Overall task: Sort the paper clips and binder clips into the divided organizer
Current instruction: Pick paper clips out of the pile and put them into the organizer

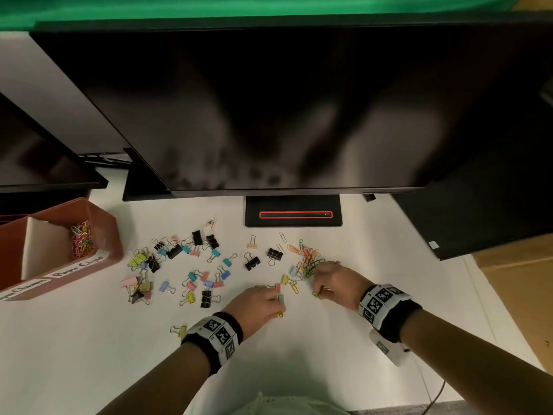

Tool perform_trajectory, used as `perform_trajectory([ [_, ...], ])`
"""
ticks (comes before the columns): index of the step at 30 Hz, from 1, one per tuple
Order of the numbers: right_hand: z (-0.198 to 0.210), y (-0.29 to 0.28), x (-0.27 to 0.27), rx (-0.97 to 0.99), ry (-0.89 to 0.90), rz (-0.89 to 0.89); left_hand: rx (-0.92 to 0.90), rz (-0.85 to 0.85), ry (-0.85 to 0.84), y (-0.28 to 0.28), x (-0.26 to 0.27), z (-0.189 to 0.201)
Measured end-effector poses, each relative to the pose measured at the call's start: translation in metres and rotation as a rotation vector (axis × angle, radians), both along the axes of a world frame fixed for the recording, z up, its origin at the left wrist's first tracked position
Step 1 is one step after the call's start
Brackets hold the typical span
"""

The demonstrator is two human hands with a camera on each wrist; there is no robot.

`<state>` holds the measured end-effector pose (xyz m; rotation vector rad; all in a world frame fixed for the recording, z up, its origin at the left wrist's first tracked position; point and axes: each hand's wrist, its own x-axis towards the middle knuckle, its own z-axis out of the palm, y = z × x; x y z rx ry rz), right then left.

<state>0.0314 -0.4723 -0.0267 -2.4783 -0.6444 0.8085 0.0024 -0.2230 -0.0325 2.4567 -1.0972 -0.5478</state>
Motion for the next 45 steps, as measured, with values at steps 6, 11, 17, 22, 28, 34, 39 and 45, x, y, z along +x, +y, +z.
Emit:
perform_trajectory([
  [6,-0.001,0.008,0.000,-0.020,0.006,-0.018,0.095,0.206,0.093,-0.007,0.007,0.001],
  [11,-0.001,0.015,-0.001,-0.030,0.021,-0.027,0.114,0.273,0.120,0.000,0.012,0.001],
  [17,-0.001,0.022,-0.001,0.014,0.017,-0.069,-0.076,0.407,0.150,0.020,0.013,0.007],
  [22,-0.004,0.036,-0.004,0.032,-0.018,-0.078,-0.115,0.465,0.187,0.039,0.014,0.008],
  [28,-0.002,0.049,-0.002,-0.041,-0.045,-0.127,-0.121,0.579,0.219,0.062,0.012,0.005],
  [34,0.001,0.055,-0.001,-0.059,-0.041,-0.189,-0.149,0.603,0.244,0.081,0.011,0.006],
  [39,0.008,0.063,0.002,-0.072,-0.024,-0.197,-0.163,0.574,0.283,0.091,0.010,0.003],
  [45,0.016,0.078,0.004,-0.151,0.027,-0.218,-0.204,0.574,0.308,0.098,0.012,0.016],
])
